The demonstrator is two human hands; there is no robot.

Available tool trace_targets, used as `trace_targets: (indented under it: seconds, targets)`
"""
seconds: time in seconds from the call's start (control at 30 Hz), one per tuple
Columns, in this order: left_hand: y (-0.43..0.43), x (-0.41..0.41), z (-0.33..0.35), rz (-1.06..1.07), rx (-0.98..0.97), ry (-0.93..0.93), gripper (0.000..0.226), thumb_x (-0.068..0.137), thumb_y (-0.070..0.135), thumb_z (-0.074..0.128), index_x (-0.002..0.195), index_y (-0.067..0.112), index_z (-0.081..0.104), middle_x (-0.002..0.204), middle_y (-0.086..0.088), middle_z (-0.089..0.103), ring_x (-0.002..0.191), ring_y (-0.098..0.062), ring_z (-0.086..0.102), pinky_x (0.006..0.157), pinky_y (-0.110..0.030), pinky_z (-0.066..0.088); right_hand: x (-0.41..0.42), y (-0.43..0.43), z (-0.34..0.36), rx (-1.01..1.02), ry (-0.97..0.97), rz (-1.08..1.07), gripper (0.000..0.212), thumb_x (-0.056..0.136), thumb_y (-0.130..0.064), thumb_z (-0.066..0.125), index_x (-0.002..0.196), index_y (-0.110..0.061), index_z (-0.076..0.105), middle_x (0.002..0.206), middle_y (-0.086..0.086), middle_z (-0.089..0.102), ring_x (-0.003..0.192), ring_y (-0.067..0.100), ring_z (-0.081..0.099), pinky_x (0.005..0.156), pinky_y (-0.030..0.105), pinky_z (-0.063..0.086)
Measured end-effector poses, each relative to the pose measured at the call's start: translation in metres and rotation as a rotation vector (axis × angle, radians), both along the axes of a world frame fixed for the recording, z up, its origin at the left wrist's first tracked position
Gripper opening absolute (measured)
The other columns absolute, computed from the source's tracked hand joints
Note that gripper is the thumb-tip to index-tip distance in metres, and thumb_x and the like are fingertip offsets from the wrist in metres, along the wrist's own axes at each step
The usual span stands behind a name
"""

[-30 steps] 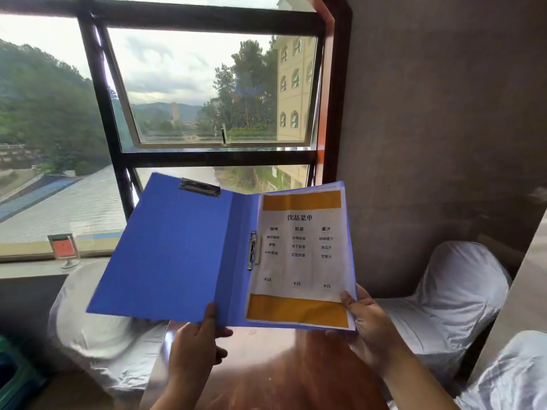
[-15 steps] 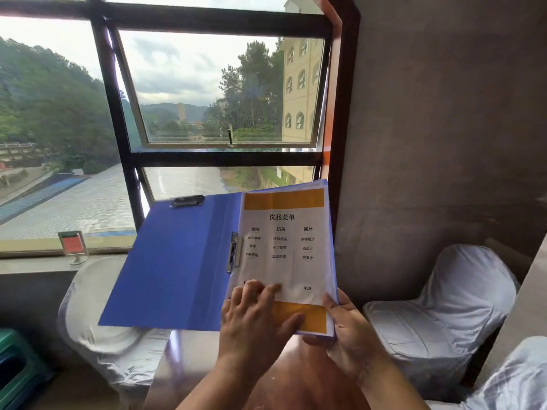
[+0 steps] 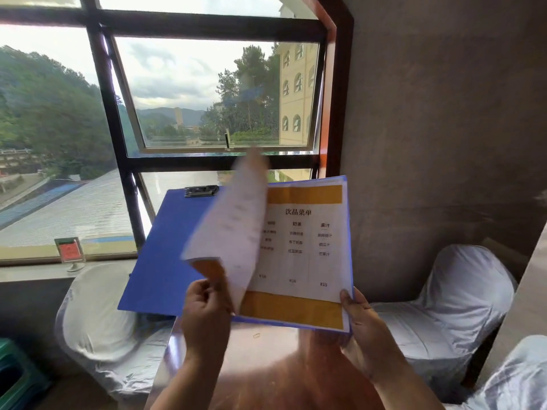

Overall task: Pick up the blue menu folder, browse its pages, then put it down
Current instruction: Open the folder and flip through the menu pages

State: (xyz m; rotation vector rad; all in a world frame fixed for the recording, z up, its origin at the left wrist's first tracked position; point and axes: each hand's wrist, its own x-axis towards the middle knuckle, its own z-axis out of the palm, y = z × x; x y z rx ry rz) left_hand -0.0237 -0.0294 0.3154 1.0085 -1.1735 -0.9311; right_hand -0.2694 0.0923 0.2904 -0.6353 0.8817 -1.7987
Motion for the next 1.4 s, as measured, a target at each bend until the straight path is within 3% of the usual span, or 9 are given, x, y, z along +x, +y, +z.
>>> trace_targets:
  seconds: [0.07,0.27,0.47,0.57,0.73,1.0,1.17,1.27,1.4]
  targets:
    - [-0.009,0.009,-0.007,-0.017,0.160,0.191,0.027,0.104,0.034,0.059,0.089,0.012,0.060,0.063,-0.010,0.059,0.046,-0.017,0.052,0.059,-0.037,0.047,-0.007,0.000,0.001,-0.009,-0.016,-0.010,0.029,0.101,-0.030,0.062,0.125,-0.021,0.076,0.126,0.024,0.076,0.103,0.044,0.078,0.075,0.058,0.066]
    - [-0.013,0.023,-0.022,0.094,0.226,0.090,0.024,0.103,0.036,0.060,0.095,0.013,0.061,0.081,-0.009,0.067,0.071,-0.034,0.061,0.067,-0.042,0.049,-0.006,0.001,0.009,0.015,0.047,-0.022,0.030,0.097,-0.032,0.062,0.121,-0.025,0.079,0.126,0.021,0.076,0.104,0.043,0.078,0.075,0.064,0.065]
    - [0.027,0.013,-0.002,0.155,-0.350,-0.451,0.025,0.088,0.046,0.067,0.079,0.034,0.047,0.068,0.008,0.057,0.062,-0.015,0.056,0.056,-0.032,0.041,0.004,0.000,0.012,0.027,0.040,-0.022,0.027,0.091,-0.034,0.065,0.109,-0.029,0.084,0.115,0.017,0.080,0.099,0.042,0.079,0.077,0.066,0.065]
    - [0.034,-0.007,0.004,0.052,-0.684,-0.813,0.023,0.085,0.055,0.069,0.090,0.034,0.062,0.086,0.013,0.061,0.084,-0.015,0.056,0.075,-0.030,0.047,0.014,-0.001,0.014,0.021,0.033,-0.005,0.026,0.092,-0.033,0.064,0.108,-0.030,0.084,0.111,0.016,0.081,0.093,0.040,0.081,0.072,0.061,0.067]
    - [0.039,-0.025,0.007,0.029,-0.608,-1.049,0.074,0.080,0.089,0.042,0.122,0.035,0.069,0.113,0.010,0.062,0.108,-0.021,0.056,0.090,-0.041,0.054,0.023,-0.003,0.020,0.001,0.036,0.015,0.026,0.093,-0.034,0.062,0.103,-0.030,0.085,0.102,0.013,0.084,0.083,0.038,0.082,0.061,0.055,0.068]
    - [0.032,-0.026,0.018,0.036,-0.784,-0.936,0.027,0.094,0.044,0.063,0.077,0.023,0.065,0.079,0.005,0.066,0.078,-0.026,0.062,0.068,-0.040,0.052,0.021,-0.003,0.021,0.006,0.059,0.000,0.030,0.096,-0.035,0.061,0.117,-0.026,0.081,0.110,0.017,0.081,0.089,0.039,0.081,0.060,0.052,0.067]
    - [0.015,-0.010,0.019,0.035,-0.227,-0.293,0.028,0.097,0.040,0.064,0.081,0.018,0.062,0.061,0.011,0.061,0.060,-0.015,0.050,0.059,-0.038,0.039,0.006,0.000,0.019,-0.039,0.072,0.006,0.035,0.095,-0.033,0.064,0.125,-0.018,0.076,0.114,0.016,0.081,0.091,0.034,0.080,0.060,0.045,0.067]
    - [0.003,0.003,0.017,-0.010,0.114,0.171,0.045,0.101,0.051,0.058,0.088,0.009,0.064,0.066,0.003,0.057,0.062,-0.023,0.049,0.063,-0.043,0.052,-0.003,0.000,0.017,-0.044,0.075,-0.031,0.034,0.097,-0.033,0.062,0.126,-0.022,0.076,0.123,0.016,0.079,0.097,0.034,0.079,0.065,0.045,0.067]
    - [-0.004,0.012,0.008,-0.012,0.303,0.314,0.027,0.105,0.037,0.058,0.092,0.014,0.060,0.079,-0.011,0.064,0.062,-0.026,0.062,0.056,-0.035,0.053,-0.007,-0.003,0.017,-0.038,0.073,-0.042,0.036,0.099,-0.033,0.061,0.131,-0.022,0.073,0.130,0.018,0.076,0.101,0.035,0.078,0.067,0.046,0.066]
